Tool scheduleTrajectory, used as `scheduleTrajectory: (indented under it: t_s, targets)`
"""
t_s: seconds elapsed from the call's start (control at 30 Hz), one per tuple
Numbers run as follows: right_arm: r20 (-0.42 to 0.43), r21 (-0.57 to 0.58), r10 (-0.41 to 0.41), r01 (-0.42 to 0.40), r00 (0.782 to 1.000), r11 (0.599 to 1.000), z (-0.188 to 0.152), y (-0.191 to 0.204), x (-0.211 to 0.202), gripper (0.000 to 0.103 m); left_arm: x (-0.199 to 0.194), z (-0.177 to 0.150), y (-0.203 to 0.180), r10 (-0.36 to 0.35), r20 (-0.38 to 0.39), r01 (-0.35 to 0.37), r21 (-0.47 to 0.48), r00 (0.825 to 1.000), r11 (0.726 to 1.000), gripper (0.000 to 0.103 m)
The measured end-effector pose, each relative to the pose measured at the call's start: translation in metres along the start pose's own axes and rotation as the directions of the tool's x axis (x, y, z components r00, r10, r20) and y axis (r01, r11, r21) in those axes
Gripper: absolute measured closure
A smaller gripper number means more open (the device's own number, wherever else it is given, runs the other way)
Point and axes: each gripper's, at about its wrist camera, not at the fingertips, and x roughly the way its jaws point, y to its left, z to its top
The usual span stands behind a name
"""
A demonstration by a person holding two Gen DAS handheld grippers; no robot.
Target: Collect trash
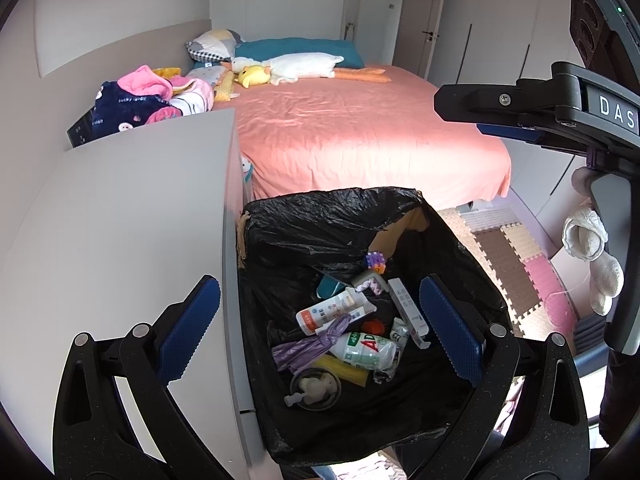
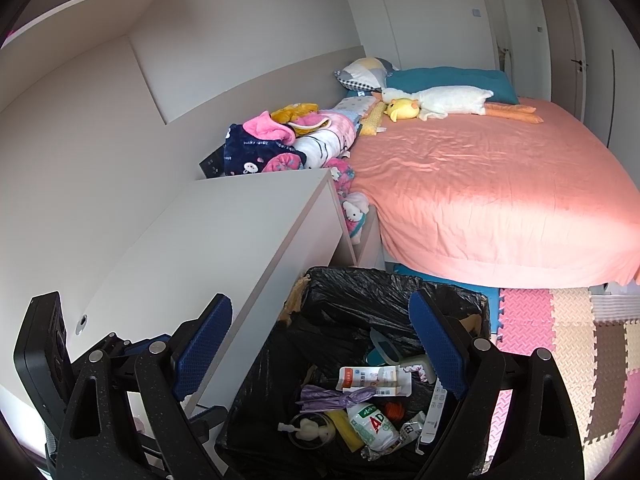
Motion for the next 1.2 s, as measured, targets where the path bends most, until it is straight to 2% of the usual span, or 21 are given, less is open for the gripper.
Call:
scheduleTrajectory:
  t_s: [0.23, 0.97, 1.2]
  targets:
    - [0.015, -0.002, 0.011, -0.011, 1.0, 1.0, -0.0004, 0.003, -0.0054, 0.013, 0.0026, 0.0009, -0.0038, 0.015, -0.023, -0.014, 0.02, 1.0, 1.0, 0.006]
    - [0.021, -0.01, 0.021, -0.021, 1.0, 1.0, -0.0002, 0.0036, -0.0059, 0.013, 0.0017, 0.0028, -0.0087, 0.019, -0.023, -0.018, 0.038, 1.0, 0.999, 0.006]
    - [0.02, -0.01, 0.023, -0.023, 1.0, 1.0, -0.0007, 0.0053, -0.004, 0.013, -0.0005, 0.0008, -0.0104, 0.013, -0.001, -0.013, 0.049, 1.0, 0.999, 0.006]
